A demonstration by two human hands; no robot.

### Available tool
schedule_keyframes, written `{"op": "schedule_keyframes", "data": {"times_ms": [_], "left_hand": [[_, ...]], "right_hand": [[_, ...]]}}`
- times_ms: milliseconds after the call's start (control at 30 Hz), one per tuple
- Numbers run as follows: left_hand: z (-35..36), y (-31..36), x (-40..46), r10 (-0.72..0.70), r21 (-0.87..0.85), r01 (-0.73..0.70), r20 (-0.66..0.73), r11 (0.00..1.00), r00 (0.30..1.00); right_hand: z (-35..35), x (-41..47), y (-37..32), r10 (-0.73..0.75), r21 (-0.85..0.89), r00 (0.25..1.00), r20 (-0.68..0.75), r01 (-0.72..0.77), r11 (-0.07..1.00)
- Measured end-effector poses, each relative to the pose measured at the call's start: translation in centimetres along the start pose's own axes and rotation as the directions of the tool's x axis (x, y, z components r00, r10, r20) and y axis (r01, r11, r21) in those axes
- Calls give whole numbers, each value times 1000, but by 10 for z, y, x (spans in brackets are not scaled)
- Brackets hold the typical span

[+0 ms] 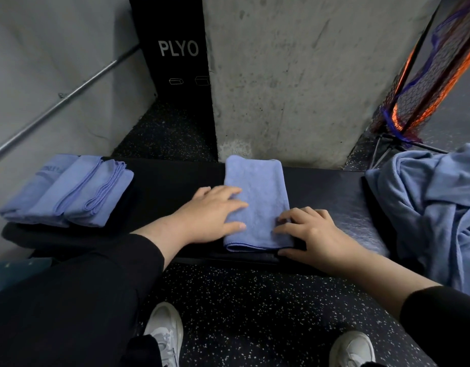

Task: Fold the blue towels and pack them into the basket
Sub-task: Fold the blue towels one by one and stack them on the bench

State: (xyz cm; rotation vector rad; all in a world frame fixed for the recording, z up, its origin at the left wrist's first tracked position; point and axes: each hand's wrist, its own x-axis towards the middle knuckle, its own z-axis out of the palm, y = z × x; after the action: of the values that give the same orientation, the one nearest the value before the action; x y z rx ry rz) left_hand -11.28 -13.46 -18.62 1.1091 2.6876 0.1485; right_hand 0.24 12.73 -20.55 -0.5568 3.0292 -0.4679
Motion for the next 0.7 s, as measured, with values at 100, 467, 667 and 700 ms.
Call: {"op": "schedule_keyframes", "data": {"times_ms": [100, 467, 667, 700], "left_hand": [[16, -1, -17, 5, 71, -15, 135, 997, 991], [13, 18, -34, 211, 66, -207, -65, 976, 975], [12, 19, -18, -20, -284, -60, -271, 957, 962], [8, 19, -17, -97, -385, -7, -250, 923, 963]], "right_hand": [[2, -1, 2, -46, -75, 998, -51, 43, 996], [15, 16, -19, 77, -149, 963, -257, -118, 982], [-2, 21, -18, 209, 81, 948, -241, -195, 978], [-2, 21, -17, 179, 51, 958, -226, -172, 984]]}}
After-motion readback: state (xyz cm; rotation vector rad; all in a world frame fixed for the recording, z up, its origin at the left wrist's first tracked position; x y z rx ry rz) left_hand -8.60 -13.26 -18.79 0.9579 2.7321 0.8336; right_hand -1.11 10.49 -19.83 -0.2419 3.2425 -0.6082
